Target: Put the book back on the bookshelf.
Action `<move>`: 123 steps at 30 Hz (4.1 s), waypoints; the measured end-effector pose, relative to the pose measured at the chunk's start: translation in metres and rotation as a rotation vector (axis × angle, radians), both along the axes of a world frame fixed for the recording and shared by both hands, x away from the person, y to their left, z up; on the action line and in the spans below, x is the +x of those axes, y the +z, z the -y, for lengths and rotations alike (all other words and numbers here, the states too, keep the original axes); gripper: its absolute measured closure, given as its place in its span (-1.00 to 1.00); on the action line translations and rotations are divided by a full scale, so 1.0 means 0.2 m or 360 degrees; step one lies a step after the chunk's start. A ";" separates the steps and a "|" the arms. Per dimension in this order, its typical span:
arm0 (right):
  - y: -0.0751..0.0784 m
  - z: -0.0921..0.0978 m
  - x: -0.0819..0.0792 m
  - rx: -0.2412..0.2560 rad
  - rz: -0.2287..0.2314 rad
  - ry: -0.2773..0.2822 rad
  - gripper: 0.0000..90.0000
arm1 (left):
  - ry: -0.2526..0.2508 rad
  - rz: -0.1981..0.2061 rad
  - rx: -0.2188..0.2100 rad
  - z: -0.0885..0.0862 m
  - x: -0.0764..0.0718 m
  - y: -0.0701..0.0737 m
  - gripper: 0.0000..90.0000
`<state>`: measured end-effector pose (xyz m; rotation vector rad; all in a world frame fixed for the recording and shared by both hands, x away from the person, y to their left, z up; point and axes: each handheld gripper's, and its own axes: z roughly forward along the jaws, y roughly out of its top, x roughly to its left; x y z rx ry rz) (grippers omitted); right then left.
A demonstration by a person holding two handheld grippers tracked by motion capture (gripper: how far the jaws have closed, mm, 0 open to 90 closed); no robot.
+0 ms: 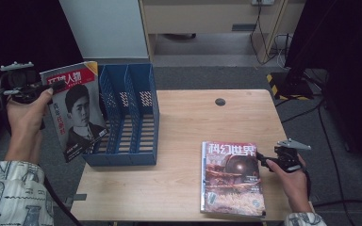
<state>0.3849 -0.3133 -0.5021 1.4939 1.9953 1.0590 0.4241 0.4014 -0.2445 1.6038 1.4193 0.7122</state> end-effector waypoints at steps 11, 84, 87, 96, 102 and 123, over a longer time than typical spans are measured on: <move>0.00 0.00 0.00 0.0008 0.0002 -0.0004 -0.71 | -0.0011 0.0029 0.0006 0.03 0.01 -0.01 0.92; 0.00 0.00 0.00 -0.0002 0.0005 0.0014 -0.72 | -0.0053 0.0520 -0.0170 0.07 0.04 -0.32 0.92; 0.00 0.00 0.00 0.0002 0.0007 0.0009 -0.72 | -0.0052 0.0524 -0.0175 0.07 0.04 -0.33 0.92; 0.00 0.00 -0.01 0.0000 0.0005 0.0017 -0.72 | -0.0037 0.0548 -0.0189 0.07 0.04 -0.36 0.92; 0.01 0.01 -0.01 0.0007 0.0008 0.0011 -0.73 | -0.0061 0.0544 -0.0163 0.08 0.03 -0.35 0.91; 0.01 0.00 -0.01 0.0011 0.0013 0.0019 -0.73 | -0.0062 0.0604 -0.0183 0.08 0.04 -0.38 0.91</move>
